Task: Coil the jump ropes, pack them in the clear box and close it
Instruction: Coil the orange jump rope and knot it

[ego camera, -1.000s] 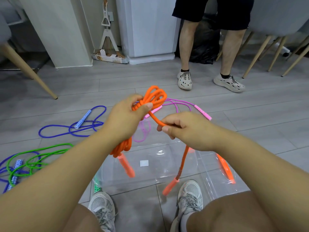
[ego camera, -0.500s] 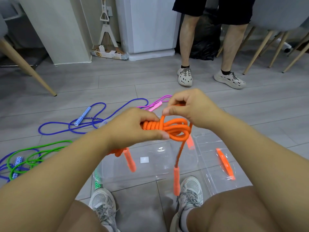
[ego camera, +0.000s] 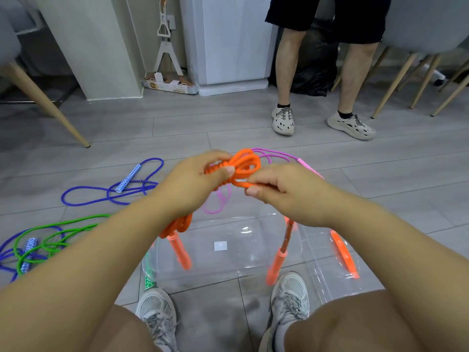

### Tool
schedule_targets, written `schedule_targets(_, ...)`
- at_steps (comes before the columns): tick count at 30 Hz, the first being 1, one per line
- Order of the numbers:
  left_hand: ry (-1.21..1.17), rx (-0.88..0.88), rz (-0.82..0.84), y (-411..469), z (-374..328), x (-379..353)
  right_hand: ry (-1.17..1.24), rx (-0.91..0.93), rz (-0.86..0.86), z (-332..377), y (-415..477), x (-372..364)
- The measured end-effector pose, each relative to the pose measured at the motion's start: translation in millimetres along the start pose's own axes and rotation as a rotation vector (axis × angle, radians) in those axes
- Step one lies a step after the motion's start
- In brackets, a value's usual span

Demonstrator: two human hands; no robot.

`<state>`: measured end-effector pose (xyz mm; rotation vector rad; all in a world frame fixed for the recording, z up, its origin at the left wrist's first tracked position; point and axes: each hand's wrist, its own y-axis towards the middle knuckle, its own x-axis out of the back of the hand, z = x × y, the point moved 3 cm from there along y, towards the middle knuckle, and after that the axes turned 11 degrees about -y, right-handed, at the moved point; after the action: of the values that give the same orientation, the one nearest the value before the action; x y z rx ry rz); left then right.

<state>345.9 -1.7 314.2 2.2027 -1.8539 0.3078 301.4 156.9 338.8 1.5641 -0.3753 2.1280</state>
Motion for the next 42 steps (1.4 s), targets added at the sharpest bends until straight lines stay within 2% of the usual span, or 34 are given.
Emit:
schedule_targets(5,0.255,0.051,0.285,-9,3,-6,0.035,0.069,-0.159,-5,14,12)
schedule_targets(9,0.274,-0.016,0.408,-17,-8,-11,0.257,-0.076,-0.160,-20,21,11)
schedule_targets(11,0.144,-0.021,0.366,-18,-13,-8,0.428,-0.106,-0.160,-25,22,8)
schedule_targets(13,-0.094,0.023,0.318,-19,-15,-6,0.651,-0.113,-0.157,-26,23,2)
schedule_targets(15,-0.309,0.044,0.286,-18,-14,-5,0.756,-0.182,-0.159,-26,22,-5)
schedule_targets(19,-0.569,0.076,0.103,-11,-13,-6,0.581,-0.181,-0.148,-18,16,-7)
schedule_targets(22,-0.581,0.112,-0.085,-6,-10,-5,0.470,-0.156,-0.126,-10,11,-3)
schedule_targets(25,-0.518,0.144,-0.158,-4,-5,-7,0.382,-0.175,-0.126,-5,6,-1)
schedule_targets(28,-0.469,0.166,-0.078,-5,1,-12,0.383,-0.204,-0.183,-5,4,-4)
schedule_targets(32,-0.529,0.208,0.061,-7,3,-16,0.410,-0.285,-0.317,-4,7,-8)
schedule_targets(37,-0.250,0.112,0.196,-4,7,-15,0.375,-0.271,-0.392,-2,11,-4)
schedule_targets(42,-0.143,0.074,0.315,-6,9,-4,0.328,-0.247,-0.419,-4,9,-3)
